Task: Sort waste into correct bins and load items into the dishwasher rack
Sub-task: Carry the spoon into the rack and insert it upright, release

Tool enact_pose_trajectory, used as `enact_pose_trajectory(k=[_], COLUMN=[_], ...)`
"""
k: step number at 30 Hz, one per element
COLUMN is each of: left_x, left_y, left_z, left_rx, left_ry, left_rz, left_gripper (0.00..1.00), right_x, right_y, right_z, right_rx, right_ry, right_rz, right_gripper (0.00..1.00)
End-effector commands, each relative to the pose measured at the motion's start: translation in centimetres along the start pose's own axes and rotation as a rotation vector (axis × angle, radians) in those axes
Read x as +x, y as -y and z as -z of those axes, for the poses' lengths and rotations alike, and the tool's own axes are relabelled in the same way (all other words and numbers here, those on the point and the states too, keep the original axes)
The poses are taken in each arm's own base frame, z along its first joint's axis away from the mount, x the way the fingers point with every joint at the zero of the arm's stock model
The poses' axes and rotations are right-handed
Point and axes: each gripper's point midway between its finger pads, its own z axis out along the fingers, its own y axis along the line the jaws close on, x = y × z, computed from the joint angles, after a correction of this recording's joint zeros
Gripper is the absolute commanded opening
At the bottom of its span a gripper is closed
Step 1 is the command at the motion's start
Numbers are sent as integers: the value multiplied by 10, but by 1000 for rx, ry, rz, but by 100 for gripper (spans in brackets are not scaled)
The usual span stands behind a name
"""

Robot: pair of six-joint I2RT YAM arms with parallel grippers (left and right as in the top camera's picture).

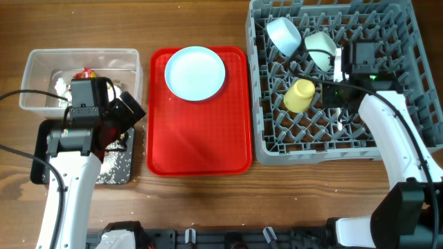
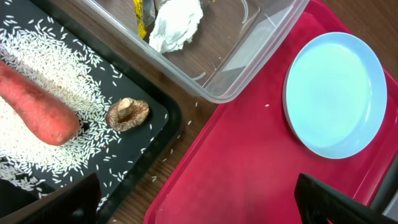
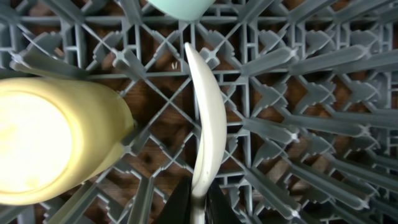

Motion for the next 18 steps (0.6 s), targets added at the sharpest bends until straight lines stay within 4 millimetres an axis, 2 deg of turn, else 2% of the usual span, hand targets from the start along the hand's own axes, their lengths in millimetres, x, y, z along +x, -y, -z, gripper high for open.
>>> enact_pose_trajectory(k=[1, 8, 10, 12, 13, 14, 18], left_x=[-9, -9, -9, -9, -9, -9, -9], left_y=[1, 1, 1, 1, 1, 1, 1], left_z=[8, 8, 8, 8, 8, 8, 8], left_rx=[5, 5, 5, 5, 5, 5, 5], left_ry=[38, 38, 38, 38, 38, 38, 38], left_rz=[15, 15, 15, 15, 15, 15, 15], left_gripper=[100, 100, 100, 100, 100, 100, 100], right_x=[2, -2, -1, -1, -1, -1, -6], right_y=[0, -16, -16, -16, -16, -16, -15], right_z=[-11, -21, -21, -21, -21, -21, -19], right_rx=[8, -75, -75, -75, -75, -75, -74], right_ry=[-20, -13, -14, -14, -14, -14, 0], right_rz=[29, 27, 27, 27, 24, 24, 23], right_gripper=[4, 6, 15, 31, 44, 49, 53])
